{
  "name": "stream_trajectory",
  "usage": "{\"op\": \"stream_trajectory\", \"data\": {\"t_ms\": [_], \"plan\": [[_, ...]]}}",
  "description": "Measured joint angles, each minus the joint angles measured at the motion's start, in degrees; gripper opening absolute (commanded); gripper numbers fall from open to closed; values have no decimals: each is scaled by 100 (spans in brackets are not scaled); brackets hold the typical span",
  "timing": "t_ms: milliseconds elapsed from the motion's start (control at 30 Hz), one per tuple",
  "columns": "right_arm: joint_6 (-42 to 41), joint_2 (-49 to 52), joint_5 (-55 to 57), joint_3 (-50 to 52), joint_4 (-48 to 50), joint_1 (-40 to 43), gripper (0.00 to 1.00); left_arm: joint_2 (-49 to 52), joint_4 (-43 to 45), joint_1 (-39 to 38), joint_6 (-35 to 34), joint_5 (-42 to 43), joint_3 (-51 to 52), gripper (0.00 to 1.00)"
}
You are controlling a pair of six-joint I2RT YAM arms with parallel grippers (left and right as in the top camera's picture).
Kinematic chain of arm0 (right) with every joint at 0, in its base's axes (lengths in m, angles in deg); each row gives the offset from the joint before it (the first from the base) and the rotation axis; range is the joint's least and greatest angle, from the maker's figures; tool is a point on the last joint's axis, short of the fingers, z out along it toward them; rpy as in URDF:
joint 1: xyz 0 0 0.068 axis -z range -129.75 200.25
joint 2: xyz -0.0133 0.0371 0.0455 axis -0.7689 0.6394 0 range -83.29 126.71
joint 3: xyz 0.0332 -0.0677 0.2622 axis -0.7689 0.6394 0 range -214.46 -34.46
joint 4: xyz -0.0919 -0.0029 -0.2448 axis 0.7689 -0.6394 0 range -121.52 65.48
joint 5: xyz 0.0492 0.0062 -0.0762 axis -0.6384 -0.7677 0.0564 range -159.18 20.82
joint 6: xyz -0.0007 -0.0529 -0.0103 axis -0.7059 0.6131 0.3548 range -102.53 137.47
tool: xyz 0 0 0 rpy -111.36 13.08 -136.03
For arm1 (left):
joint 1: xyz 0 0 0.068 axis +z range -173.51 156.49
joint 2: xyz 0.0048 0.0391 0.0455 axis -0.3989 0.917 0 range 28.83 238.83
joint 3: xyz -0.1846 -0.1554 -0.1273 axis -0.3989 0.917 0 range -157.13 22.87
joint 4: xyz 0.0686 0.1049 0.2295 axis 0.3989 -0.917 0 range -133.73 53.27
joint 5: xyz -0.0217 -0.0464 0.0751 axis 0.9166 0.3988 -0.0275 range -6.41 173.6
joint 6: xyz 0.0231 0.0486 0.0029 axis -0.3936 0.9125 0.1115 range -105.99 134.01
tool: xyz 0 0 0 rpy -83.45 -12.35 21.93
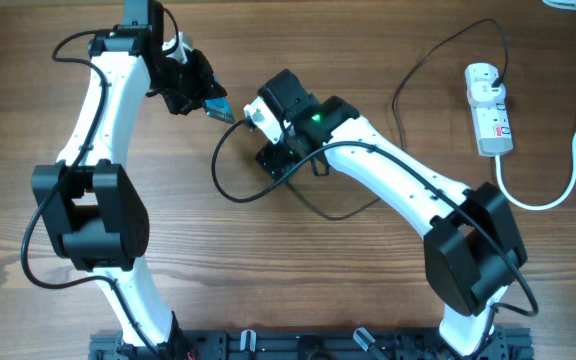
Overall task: Plug charger to phone and switch on socket
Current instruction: 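Lower the right gripper and grasp the USB-C cable end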
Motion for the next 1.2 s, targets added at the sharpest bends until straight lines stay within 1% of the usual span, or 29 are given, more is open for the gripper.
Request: {"op": "stream_trajectory", "data": {"t_ms": [100,133,167,200,233,267,300,333,367,400,467,500,533,700,867,967,1200], "plan": [[-66,107,-138,197,-249,0,100,0,2,0,0,0,0,4],[-66,186,-323,299,-229,0,92,0,2,0,0,0,0,4],[-63,232,-468,369,-212,0,77,0,2,0,0,0,0,4],[-61,247,-577,444,-138,0,52,0,2,0,0,2,0,4],[-35,249,-614,503,-70,0,37,0,0,0,0,2,0,4],[-98,249,-581,507,-26,0,35,0,0,0,0,0,0,4],[-192,249,-439,507,-11,0,17,0,0,0,0,2,0,4],[-278,249,-284,507,-11,0,13,0,0,0,0,2,0,4],[-289,249,-203,507,0,2,13,0,0,0,0,2,0,4],[-339,249,-160,507,63,2,17,0,0,0,0,0,0,4],[-385,249,-155,507,142,2,18,0,-2,0,0,0,0,4],[-413,249,-131,507,136,0,23,0,-4,0,0,2,0,4],[-490,251,-81,507,131,0,24,0,-9,0,0,0,0,4],[-774,433,103,511,116,-15,24,0,-15,0,0,2,0,4],[-798,715,131,533,142,-94,24,0,-15,0,0,0,0,4],[-807,721,129,560,188,-94,27,0,-17,0,0,2,0,4],[-863,734,149,905,876,-94,25,0,-61,0,0,2,0,4]]}}
